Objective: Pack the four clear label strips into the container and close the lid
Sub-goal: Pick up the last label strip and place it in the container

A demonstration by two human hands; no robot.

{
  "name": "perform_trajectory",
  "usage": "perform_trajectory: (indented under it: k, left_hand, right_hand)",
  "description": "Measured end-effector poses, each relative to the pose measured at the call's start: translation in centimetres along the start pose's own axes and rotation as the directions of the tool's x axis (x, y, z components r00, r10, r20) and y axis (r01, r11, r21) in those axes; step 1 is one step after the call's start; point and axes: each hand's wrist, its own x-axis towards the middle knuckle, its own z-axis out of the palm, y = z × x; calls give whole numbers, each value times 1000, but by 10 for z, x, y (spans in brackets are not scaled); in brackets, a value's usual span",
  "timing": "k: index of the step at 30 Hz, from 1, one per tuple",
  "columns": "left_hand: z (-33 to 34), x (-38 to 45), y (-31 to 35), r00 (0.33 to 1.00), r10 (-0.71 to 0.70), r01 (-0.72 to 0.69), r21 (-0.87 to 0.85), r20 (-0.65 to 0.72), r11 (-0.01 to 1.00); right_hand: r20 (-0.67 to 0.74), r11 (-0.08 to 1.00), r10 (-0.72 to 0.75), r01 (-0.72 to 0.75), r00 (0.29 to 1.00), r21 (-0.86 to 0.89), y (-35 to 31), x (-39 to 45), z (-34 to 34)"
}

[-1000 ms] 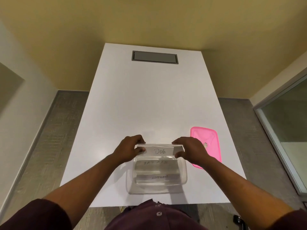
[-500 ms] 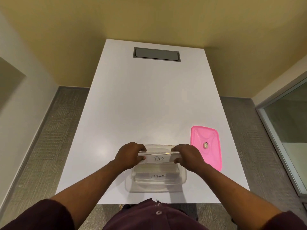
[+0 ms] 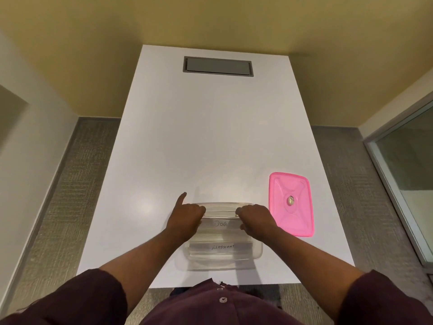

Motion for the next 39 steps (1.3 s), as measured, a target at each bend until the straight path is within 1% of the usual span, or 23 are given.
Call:
perform_trajectory:
  k: [6, 11, 18, 27, 31, 33, 35, 37, 39]
  left_hand:
    - [9, 9, 3, 998, -23, 18, 77, 56, 997]
    - [12, 11, 4, 995, -23, 15, 86, 92, 996]
    - [18, 8, 5, 996, -39, 33, 74, 86, 997]
    - [18, 5, 8, 996, -46, 41, 60, 75, 997]
    - [15, 2, 9, 999, -33, 32, 27, 43, 999]
    - [14, -2, 9, 1000, -29, 29, -16, -2, 999]
    - [15, -8, 7, 999, -25, 22, -71, -45, 997]
    - [16, -14, 5, 993, -2, -13, -125, -118, 992]
    - [15, -20, 4, 978, 25, -60, -164, -206, 985]
  right_hand:
    - [26, 999, -32, 33, 999, -24, -1, 6, 3]
    - [24, 999, -29, 29, 999, -40, -2, 8, 7]
    - [21, 998, -31, 32, 999, -50, -3, 8, 16]
    - [-12, 1000, -8, 8, 1000, -16, -7, 8, 22]
    - [-57, 997, 23, -19, 998, 74, -3, 10, 25]
    - [-102, 991, 38, -24, 994, 134, 0, 6, 23]
    - [-163, 972, 69, -30, 984, 231, 2, -1, 20]
    - [-247, 936, 135, -42, 960, 349, 6, -10, 20]
    - [-342, 892, 211, -38, 916, 450, 9, -19, 22]
